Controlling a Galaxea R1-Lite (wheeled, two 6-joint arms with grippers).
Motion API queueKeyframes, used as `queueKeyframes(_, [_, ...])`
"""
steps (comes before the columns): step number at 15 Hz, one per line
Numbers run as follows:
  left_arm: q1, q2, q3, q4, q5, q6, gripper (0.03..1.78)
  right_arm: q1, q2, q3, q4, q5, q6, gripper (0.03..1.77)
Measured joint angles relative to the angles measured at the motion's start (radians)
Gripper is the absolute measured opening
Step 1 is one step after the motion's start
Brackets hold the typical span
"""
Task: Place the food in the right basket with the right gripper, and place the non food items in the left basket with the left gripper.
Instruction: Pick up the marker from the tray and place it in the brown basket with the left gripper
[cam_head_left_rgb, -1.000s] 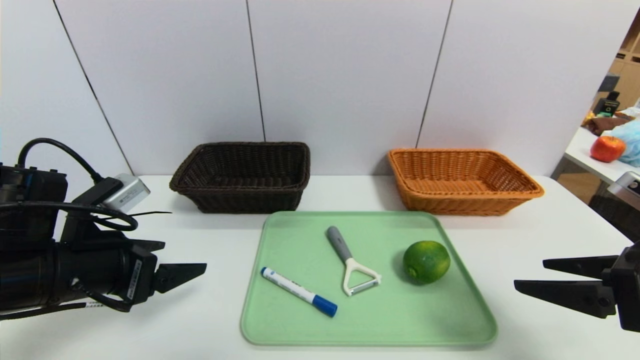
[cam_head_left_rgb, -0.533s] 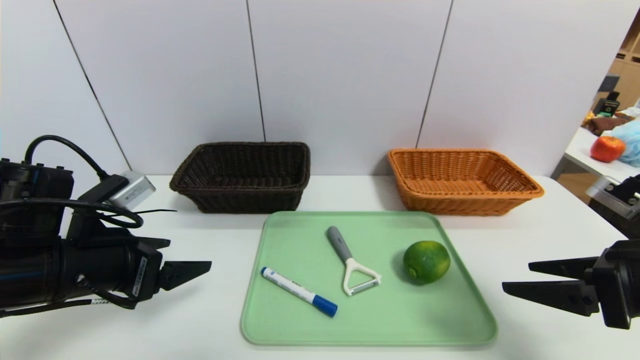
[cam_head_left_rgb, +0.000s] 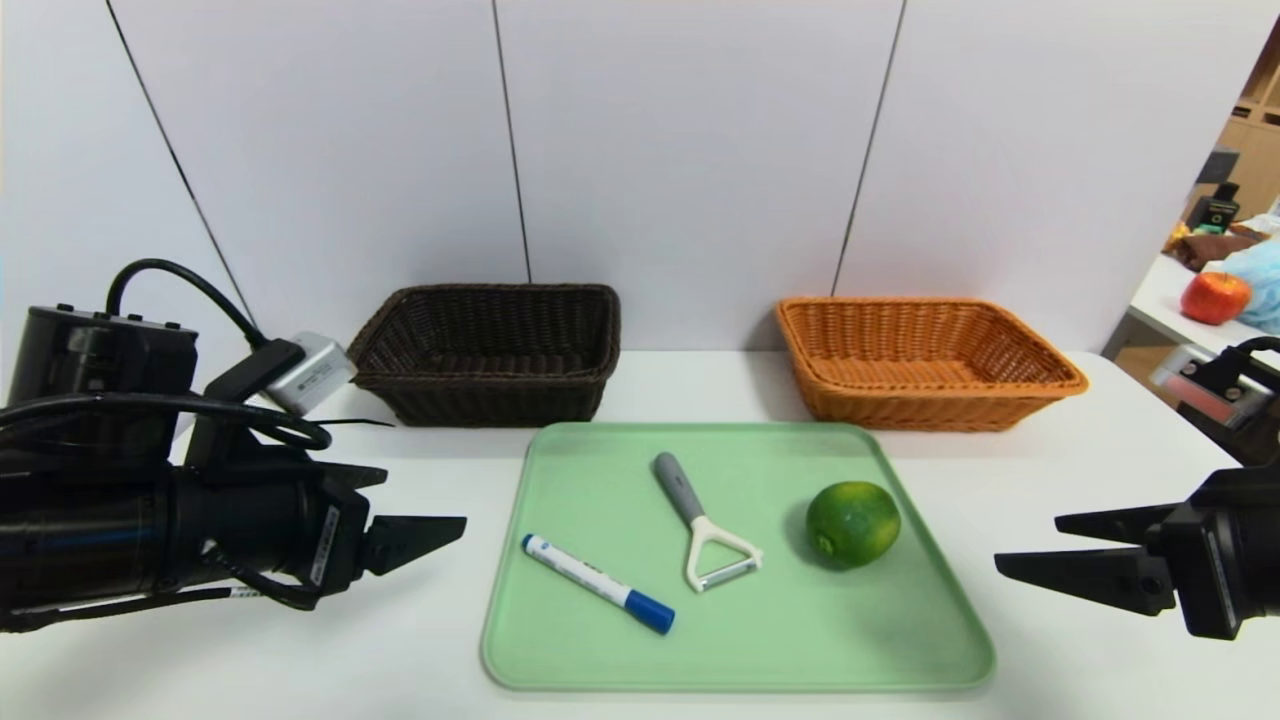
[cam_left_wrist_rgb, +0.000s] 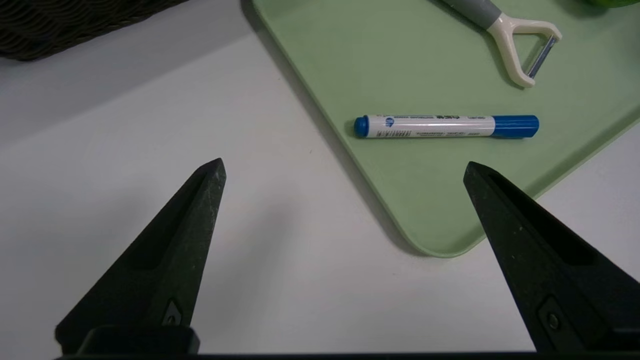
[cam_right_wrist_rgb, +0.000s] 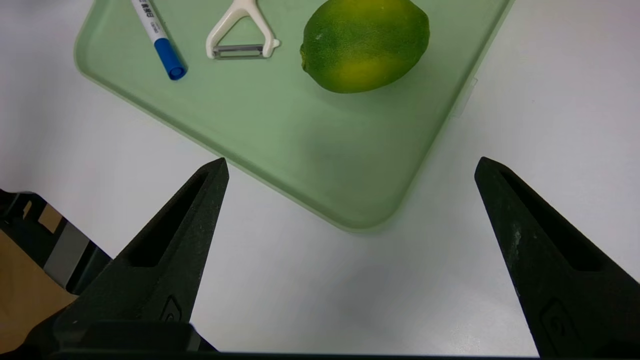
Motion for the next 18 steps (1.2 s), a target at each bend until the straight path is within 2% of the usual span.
queueKeyframes(3, [-0.064, 0.032, -0.031, -0.009, 0.013, -0.026, 1.69, 0.011, 0.006, 0.002, 0.005, 0.001, -0.026, 1.70])
queueKeyframes(5, [-0.100, 0.056, -0.055, -0.005, 0.050, -0.050, 1.69, 0.012, 0.016, 0.011, 0.007, 0.001, -0.066, 1.70])
queueKeyframes(8, [-0.186, 0.095, -0.111, 0.026, 0.209, -0.120, 1.69, 0.013, 0.032, 0.002, 0.004, 0.003, -0.060, 1.70])
queueKeyframes(10, [-0.231, 0.114, -0.176, 0.118, 0.306, -0.164, 1.69, 0.013, 0.039, -0.005, 0.005, 0.002, -0.055, 1.70])
queueKeyframes(14, [-0.326, 0.160, -0.307, 0.310, 0.499, -0.336, 1.69, 0.013, 0.051, -0.010, 0.003, 0.001, -0.044, 1.70])
queueKeyframes(15, [-0.344, 0.173, -0.323, 0.339, 0.531, -0.376, 1.69, 0.013, 0.053, -0.010, 0.004, 0.002, -0.044, 1.70])
queueKeyframes(18, [-0.390, 0.198, -0.349, 0.381, 0.544, -0.461, 1.69, 0.014, 0.056, -0.011, 0.004, 0.001, -0.034, 1.70])
